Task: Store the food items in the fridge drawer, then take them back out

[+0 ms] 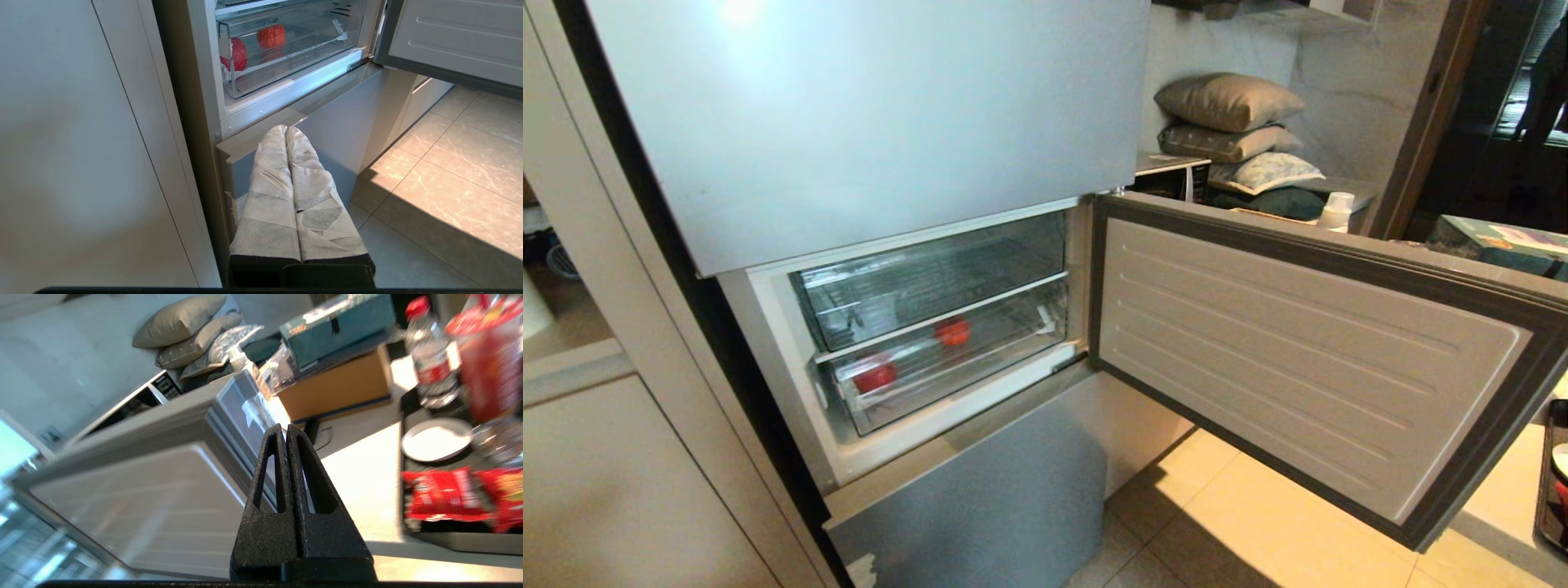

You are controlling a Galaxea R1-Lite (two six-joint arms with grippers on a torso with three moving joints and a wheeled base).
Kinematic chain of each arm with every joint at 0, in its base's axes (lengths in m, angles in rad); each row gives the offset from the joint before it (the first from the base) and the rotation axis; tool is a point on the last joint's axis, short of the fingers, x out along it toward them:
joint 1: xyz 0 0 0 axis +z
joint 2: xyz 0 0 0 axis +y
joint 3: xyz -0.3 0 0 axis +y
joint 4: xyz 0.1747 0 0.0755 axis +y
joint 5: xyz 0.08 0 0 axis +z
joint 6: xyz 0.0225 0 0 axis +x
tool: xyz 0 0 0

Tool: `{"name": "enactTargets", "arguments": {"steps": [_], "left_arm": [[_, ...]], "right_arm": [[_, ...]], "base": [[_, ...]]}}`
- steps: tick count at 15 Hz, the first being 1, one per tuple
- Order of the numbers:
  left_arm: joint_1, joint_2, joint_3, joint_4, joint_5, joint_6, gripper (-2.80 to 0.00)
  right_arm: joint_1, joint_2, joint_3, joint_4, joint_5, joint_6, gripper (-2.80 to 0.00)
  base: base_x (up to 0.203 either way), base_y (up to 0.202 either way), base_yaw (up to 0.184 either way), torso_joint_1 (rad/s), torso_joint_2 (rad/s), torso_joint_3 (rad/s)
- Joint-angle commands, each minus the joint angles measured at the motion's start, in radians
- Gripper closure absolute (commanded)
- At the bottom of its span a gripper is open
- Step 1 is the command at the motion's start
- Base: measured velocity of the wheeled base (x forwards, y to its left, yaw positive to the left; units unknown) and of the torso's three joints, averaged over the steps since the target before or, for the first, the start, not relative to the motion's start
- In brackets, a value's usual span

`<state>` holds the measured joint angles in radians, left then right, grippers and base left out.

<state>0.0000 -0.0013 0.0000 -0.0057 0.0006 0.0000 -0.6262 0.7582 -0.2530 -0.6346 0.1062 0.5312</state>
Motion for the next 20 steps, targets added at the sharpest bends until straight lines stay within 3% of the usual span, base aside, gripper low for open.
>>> {"name": "enactTargets", "arguments": {"steps": [1, 6, 10, 15, 16, 18, 20], "left_arm": [[0.0, 0.0, 0.002, 0.0, -0.001, 0.0, 0.0], [0.0, 0.0, 0.002, 0.0, -0.001, 0.0, 0.0], [0.001, 0.0, 0.002, 0.0, 0.0, 0.0, 0.0], [0.0, 0.0, 0.002, 0.0, -0.001, 0.0, 0.0], [0.002, 0.0, 0.002, 0.0, 0.001, 0.0, 0.0], [0.0, 0.0, 0.002, 0.0, 0.0, 0.0, 0.0], [0.0, 0.0, 0.002, 0.0, -0.001, 0.0, 0.0]], "right_arm": [[-0.013, 0.189, -0.018, -0.073, 0.007, 0.067, 0.0], [-0.015, 0.435, -0.064, -0.232, 0.01, 0.161, 0.0], [-0.016, 0.602, -0.142, -0.283, 0.013, 0.192, 0.0], [-0.023, 0.708, -0.243, -0.293, 0.096, 0.214, 0.0], [-0.026, 0.744, -0.268, -0.292, 0.119, 0.219, 0.0], [-0.064, 0.799, -0.315, -0.287, 0.254, 0.236, 0.0], [-0.105, 0.821, -0.356, -0.271, 0.365, 0.31, 0.0]], "base": [[0.0, 0.0, 0.0, 0.0, 0.0, 0.0], [0.0, 0.0, 0.0, 0.0, 0.0, 0.0], [0.0, 0.0, 0.0, 0.0, 0.0, 0.0], [0.0, 0.0, 0.0, 0.0, 0.0, 0.0], [0.0, 0.0, 0.0, 0.0, 0.0, 0.0], [0.0, 0.0, 0.0, 0.0, 0.0, 0.0], [0.0, 0.0, 0.0, 0.0, 0.0, 0.0]]}}
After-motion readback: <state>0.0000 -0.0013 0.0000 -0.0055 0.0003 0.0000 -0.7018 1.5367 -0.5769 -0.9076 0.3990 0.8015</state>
